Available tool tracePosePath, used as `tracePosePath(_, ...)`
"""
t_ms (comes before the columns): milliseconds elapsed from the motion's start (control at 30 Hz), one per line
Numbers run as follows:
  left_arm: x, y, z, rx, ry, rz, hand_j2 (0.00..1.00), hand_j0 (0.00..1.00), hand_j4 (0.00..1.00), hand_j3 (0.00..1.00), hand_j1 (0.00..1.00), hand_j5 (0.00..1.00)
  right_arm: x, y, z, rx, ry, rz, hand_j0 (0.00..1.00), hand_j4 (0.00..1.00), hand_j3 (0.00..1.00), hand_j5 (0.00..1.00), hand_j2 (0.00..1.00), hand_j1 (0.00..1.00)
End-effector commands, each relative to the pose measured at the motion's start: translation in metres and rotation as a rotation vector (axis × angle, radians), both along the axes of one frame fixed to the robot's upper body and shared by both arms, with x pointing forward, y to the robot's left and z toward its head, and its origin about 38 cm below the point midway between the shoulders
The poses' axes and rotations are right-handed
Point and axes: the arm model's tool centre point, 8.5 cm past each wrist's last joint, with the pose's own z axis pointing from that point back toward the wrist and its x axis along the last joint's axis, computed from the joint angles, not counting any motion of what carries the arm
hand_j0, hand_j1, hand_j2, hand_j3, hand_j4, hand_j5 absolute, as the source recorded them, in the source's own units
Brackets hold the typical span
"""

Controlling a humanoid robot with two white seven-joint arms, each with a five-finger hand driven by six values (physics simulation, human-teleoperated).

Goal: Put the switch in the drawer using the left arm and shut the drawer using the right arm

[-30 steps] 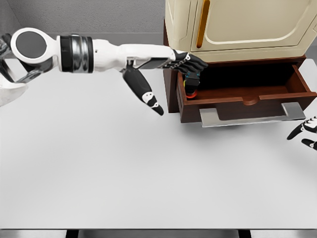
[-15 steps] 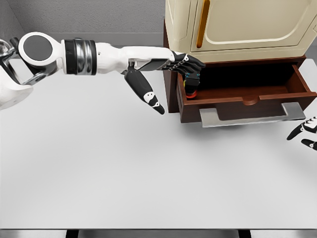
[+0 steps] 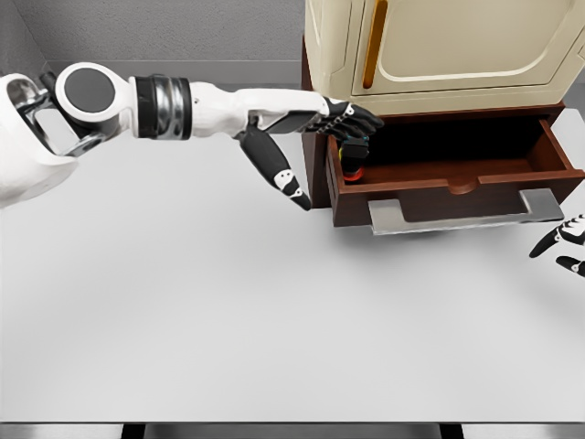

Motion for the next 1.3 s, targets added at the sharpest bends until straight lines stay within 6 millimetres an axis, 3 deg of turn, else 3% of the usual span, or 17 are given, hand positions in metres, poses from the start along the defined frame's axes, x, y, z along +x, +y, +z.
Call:
tracePosePath(0,0.000,-0.001,-0.001,-0.002,0.005,-0.001,1.00,1.00,1.00,1.00,1.00,1.00,0.000,0.000,0.001,0.007,0.000,-0.001,0.54,0.54,0.54,0.54,0.54,0.54)
tracePosePath(400,-0.002,-0.010,-0.003,-0.002,0.007,-0.022,1.00,1.00,1.00,1.00,1.00,1.00,0.000,0.000,0.000,0.007,0.002,-0.001,0.54,0.54,0.54,0.54,0.54,0.54)
tracePosePath(567,-0.007,-0.024,-0.003,0.002,-0.006,-0.059,1.00,1.00,1.00,1.00,1.00,1.00,0.000,0.000,0.000,0.005,0.003,-0.001,0.54,0.54,0.54,0.54,0.54,0.54)
tracePosePath(867,0.021,0.010,-0.008,0.031,-0.004,0.060,1.00,1.00,1.00,1.00,1.00,1.00,0.000,0.000,-0.001,0.007,0.004,-0.001,0.55,0.55,0.55,0.55,0.55,0.55)
tracePosePath(1267,0.020,-0.003,-0.017,0.041,0.000,0.044,1.00,1.00,1.00,1.00,1.00,1.00,-0.001,0.000,-0.002,0.007,0.008,-0.002,0.56,0.56,0.56,0.56,0.56,0.56)
